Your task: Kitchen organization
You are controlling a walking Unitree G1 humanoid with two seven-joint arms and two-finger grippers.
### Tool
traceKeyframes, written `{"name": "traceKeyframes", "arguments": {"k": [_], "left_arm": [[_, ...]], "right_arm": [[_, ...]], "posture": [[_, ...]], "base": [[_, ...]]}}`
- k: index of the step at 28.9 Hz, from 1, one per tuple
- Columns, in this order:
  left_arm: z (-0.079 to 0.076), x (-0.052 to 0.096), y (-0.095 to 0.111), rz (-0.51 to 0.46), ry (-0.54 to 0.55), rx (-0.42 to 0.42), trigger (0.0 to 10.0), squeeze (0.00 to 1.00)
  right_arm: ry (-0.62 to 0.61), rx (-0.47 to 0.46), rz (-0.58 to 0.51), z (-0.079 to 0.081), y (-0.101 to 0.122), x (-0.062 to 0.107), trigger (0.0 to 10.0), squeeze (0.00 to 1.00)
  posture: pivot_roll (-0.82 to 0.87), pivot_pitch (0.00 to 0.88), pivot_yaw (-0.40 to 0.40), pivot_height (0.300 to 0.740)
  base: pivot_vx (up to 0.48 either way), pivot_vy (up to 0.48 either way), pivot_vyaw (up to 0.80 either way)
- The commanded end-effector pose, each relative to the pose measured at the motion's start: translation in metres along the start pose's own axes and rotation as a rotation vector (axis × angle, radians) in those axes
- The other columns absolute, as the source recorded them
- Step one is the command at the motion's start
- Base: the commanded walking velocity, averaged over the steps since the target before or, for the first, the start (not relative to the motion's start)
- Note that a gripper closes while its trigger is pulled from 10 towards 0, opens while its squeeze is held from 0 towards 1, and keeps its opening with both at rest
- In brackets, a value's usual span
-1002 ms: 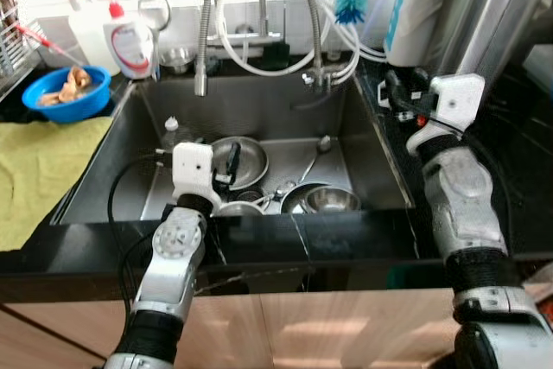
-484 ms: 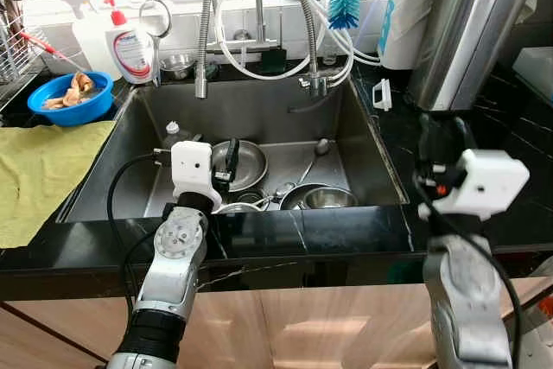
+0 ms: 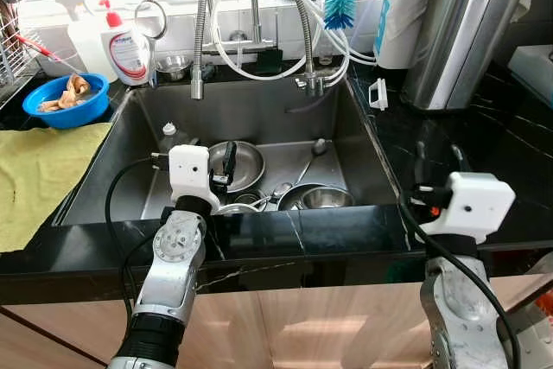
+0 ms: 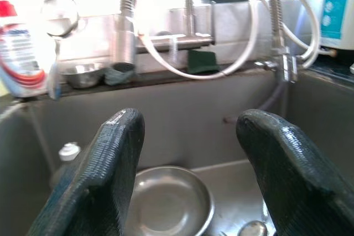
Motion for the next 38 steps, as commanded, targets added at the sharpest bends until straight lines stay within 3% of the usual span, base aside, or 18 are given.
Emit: {"name": "traceKeyframes", "arguments": {"k": [1, 29, 38], "left_arm": [[0.005, -0.001, 0.005, -0.029, 0.022, -0.020, 10.0, 0.00], [0.006, 0.001, 0.008, -0.065, 0.055, -0.022, 10.0, 0.00], [0.004, -0.002, 0.008, -0.080, 0.098, -0.012, 10.0, 0.00]], "right_arm": [[0.031, 0.015, -0.007, 0.009, 0.003, -0.003, 10.0, 0.00], [0.091, 0.018, -0.028, 0.019, 0.009, -0.008, 10.0, 0.00], [0.133, 0.026, -0.031, 0.018, 0.008, -0.015, 10.0, 0.00]], "posture": [[-0.12, 0.000, 0.065, 0.740], [-0.12, 0.000, 0.060, 0.740], [-0.11, 0.000, 0.008, 0.740]], "base": [[0.000, 0.000, 0.79], [0.000, 0.000, 0.80], [0.000, 0.000, 0.80]]}}
Point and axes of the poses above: a point about 5 cm out from each wrist's last joint towards the gripper, its own x axis pointing back from the gripper into the wrist, its own y axis along the axis of the wrist's last joint, z = x × y, the point moved 1 cm from there along -x, pointing out of the wrist towards the gripper, and after that the axes turned 1 degree about -x, right-handed, at the moved point
